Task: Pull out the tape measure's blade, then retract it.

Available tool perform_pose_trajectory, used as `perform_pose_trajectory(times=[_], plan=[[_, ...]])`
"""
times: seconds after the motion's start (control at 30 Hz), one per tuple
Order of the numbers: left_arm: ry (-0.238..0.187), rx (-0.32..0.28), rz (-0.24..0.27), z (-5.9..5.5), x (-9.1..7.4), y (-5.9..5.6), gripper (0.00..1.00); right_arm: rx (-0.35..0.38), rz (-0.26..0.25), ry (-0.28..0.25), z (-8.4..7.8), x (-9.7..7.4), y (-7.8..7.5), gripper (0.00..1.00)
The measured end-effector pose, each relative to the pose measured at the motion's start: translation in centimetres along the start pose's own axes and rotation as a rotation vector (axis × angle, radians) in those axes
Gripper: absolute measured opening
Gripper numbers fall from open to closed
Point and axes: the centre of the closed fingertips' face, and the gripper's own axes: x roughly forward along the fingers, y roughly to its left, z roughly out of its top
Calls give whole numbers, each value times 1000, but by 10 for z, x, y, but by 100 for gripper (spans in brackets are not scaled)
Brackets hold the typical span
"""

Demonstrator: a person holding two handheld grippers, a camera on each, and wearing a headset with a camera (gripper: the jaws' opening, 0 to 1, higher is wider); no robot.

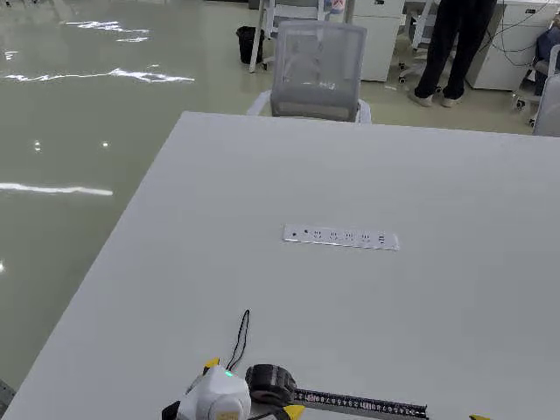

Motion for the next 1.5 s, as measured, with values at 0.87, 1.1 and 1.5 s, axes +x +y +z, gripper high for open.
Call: perform_pose_trajectory(times=[0.87,1.1,1.5], plan=[[53,-138,46,-16,34,10,90,-108,111,108,2,45,-8,56],[63,-135,48,-18,39,6,88,-131,151,144,3,53,-7,51],[91,-181,56,-27,49,5,79,-243,219,221,-3,63,1,37]])
